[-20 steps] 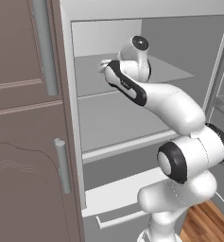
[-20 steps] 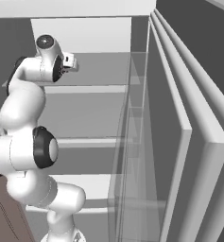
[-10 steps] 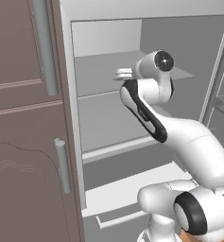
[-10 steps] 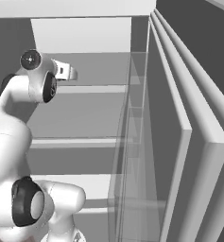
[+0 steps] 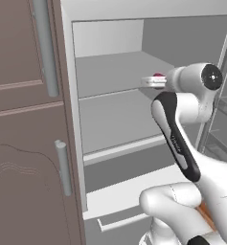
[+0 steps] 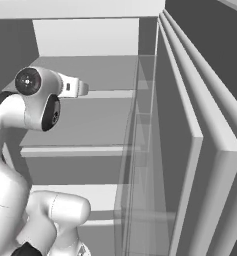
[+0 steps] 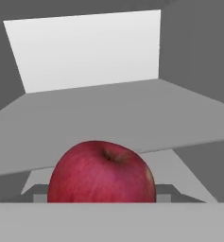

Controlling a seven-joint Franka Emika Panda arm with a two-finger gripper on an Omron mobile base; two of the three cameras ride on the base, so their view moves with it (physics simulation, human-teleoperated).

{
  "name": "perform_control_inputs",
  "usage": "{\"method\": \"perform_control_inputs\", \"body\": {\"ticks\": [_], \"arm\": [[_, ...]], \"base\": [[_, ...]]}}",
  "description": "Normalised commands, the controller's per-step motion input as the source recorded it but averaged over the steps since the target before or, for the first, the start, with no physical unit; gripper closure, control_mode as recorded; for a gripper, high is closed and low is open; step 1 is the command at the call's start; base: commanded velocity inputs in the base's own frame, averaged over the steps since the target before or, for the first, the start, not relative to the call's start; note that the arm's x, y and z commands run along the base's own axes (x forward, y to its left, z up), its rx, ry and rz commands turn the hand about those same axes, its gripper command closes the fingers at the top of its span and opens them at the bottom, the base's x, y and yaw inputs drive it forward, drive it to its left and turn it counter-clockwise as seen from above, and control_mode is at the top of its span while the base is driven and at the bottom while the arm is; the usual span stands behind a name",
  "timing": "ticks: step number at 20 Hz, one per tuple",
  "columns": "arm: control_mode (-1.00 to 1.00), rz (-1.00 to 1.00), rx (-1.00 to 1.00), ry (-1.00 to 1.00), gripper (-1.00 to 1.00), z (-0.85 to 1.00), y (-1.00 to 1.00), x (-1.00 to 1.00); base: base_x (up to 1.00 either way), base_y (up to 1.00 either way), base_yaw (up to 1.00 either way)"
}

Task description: Pick the apple and orange from the fridge and place them inside the tupperware on the counter.

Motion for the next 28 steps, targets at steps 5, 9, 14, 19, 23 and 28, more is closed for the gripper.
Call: {"method": "perform_control_inputs", "body": {"ticks": [5,9,14,19,23,28], "arm": [[-1.0,0.0,0.0,0.04,1.0,0.2,-0.05,-0.98],[-1.0,-0.03,0.0,0.1,1.0,0.0,0.0,-0.77],[1.0,0.0,0.0,0.0,1.0,0.0,0.0,0.0],[1.0,0.0,0.0,0.0,1.0,0.0,0.0,0.0],[1.0,0.0,0.0,0.0,1.0,0.0,0.0,0.0],[1.0,0.0,0.0,0.0,1.0,0.0,0.0,0.0]], "base": [[0.0,0.0,0.0],[0.0,0.0,0.0],[-0.89,-0.01,-0.05],[-1.0,-0.06,-0.05],[-1.0,-0.13,-0.07],[-1.0,-0.16,-0.08]]}}
